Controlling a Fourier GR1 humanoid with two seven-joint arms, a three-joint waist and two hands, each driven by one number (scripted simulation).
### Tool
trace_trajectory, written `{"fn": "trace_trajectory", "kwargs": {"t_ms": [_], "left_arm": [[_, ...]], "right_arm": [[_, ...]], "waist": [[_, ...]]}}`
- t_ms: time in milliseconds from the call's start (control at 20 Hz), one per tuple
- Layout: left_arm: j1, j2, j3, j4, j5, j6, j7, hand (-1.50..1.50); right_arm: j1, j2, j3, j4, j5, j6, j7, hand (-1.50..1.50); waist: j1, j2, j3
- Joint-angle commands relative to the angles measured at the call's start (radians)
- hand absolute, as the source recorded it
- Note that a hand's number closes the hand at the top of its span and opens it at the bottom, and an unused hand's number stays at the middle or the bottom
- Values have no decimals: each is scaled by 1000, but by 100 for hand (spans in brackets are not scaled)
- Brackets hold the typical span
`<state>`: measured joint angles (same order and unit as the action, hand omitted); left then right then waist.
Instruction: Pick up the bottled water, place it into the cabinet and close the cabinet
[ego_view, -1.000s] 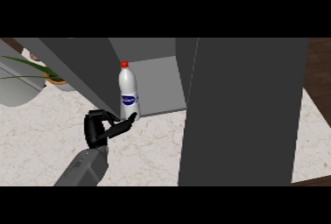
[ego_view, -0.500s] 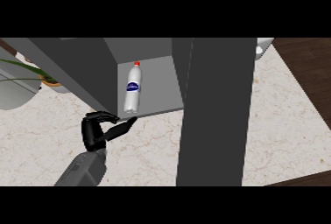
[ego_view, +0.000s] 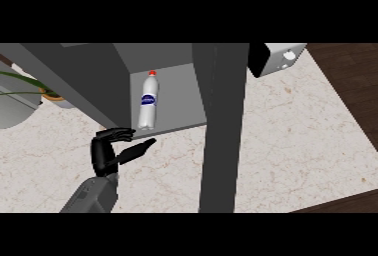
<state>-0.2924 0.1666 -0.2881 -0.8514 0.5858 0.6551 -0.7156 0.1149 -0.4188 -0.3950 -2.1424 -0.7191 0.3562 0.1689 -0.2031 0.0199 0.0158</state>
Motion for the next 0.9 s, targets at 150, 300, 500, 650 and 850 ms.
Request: {"fn": "trace_trajectory", "kwargs": {"t_ms": [150, 300, 500, 650, 850], "left_arm": [[-284, -16, -76, 14, -49, -59, 75, -150], [-300, -20, -74, -4, -36, -75, 74, 150], [-307, -43, -86, -17, -24, -93, 70, 150], [-307, -58, -92, -10, -23, -94, 61, 150], [-316, -70, -92, -8, -4, -122, 75, 150]], "right_arm": [[-23, -14, -3, 16, -1, 6, 1, -150], [-10, -11, 0, 2, -5, 12, 3, -150], [-20, -22, -4, 15, 8, 13, 6, -150], [-19, -25, -8, 9, 13, 14, 5, -150], [-5, -21, -17, -3, 12, 18, 2, -150]], "waist": [[-31, 12, -18], [-34, 3, -19], [-10, 2, -20], [12, -3, -19], [26, -10, -18]]}}
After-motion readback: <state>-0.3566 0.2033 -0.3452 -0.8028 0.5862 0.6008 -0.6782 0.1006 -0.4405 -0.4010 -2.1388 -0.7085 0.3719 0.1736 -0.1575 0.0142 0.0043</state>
